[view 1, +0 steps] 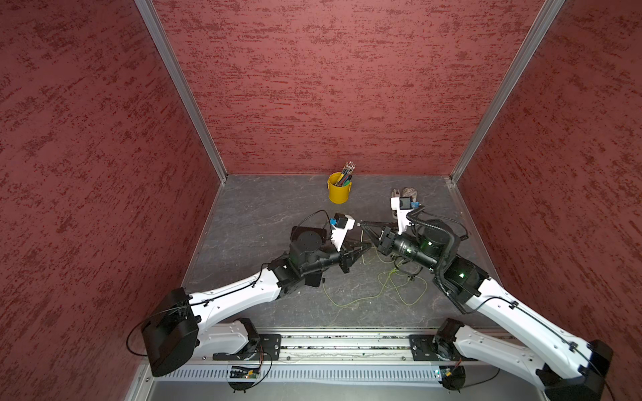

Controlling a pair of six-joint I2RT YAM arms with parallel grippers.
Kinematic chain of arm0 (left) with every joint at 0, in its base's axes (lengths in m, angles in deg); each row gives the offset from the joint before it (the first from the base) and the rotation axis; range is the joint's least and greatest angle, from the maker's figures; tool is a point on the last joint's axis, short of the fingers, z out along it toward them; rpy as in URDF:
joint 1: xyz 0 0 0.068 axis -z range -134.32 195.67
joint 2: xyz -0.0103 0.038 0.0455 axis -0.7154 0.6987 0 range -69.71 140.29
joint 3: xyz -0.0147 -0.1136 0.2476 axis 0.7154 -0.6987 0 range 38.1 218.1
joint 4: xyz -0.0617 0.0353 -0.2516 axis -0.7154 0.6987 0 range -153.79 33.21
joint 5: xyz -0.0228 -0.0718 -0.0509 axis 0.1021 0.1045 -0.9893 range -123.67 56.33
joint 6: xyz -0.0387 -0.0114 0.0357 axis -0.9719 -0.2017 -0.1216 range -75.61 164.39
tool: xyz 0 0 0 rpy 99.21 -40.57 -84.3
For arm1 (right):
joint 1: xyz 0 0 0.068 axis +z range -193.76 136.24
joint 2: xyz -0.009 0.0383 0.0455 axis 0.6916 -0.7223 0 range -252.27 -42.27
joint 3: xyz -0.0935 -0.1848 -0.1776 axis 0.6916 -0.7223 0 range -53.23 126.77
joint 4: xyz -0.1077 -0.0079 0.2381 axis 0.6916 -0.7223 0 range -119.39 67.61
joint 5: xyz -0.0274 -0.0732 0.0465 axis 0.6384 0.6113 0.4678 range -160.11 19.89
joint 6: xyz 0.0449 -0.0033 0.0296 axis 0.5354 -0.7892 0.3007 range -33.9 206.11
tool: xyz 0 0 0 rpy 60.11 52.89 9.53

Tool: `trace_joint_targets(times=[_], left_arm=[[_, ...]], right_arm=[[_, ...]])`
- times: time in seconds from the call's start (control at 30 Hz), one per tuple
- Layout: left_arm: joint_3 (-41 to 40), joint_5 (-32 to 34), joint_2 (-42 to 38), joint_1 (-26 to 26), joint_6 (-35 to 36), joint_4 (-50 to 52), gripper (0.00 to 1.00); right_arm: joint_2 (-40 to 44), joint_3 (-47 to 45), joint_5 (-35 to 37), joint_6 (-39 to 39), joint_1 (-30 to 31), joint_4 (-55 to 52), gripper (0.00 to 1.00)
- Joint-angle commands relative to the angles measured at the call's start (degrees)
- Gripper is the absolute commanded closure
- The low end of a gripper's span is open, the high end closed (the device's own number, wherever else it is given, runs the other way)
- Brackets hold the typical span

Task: Plug wired earphones into phones
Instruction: Pick up the wired earphone from the center of the board, then pick up the phone at the center of the board.

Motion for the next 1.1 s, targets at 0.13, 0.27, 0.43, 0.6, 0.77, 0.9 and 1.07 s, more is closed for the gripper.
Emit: trace_joint_targets(times=[0.13,0.27,0.43,0.6,0.77,0.9,1.07], left_arm=[[1.30,1.38,-1.11,0.20,0.99,0.72,1.00],[1.27,3.02,-1.28,0.18,0.66,1.81,0.91],[0.74,8.95,-3.54,-0.31,-1.92,7.17,0.00],[-0.42,22.74,-11.00,-2.81,-13.23,24.21,0.00],[0.84,29.77,-12.37,-11.94,-31.61,46.97,0.00],[8.68,35.72,-4.35,-14.23,-41.75,62.36,0.00],[22.24,36.95,10.46,-15.54,-54.20,76.29,0.00]], right_arm=[[0.26,-0.42,-1.35,0.64,-0.17,0.92,0.92],[0.39,-0.77,-1.09,0.90,-0.20,1.14,0.96],[-0.58,-0.92,3.52,0.41,-0.22,-0.02,0.97],[-4.94,-1.25,13.30,-0.63,-0.22,-2.36,0.96],[-12.13,-3.41,13.81,-0.39,-0.38,3.22,0.96],[-16.88,-5.42,10.56,1.06,-0.46,10.10,0.97],[-23.45,-8.15,5.71,2.88,-0.53,18.38,0.97]])
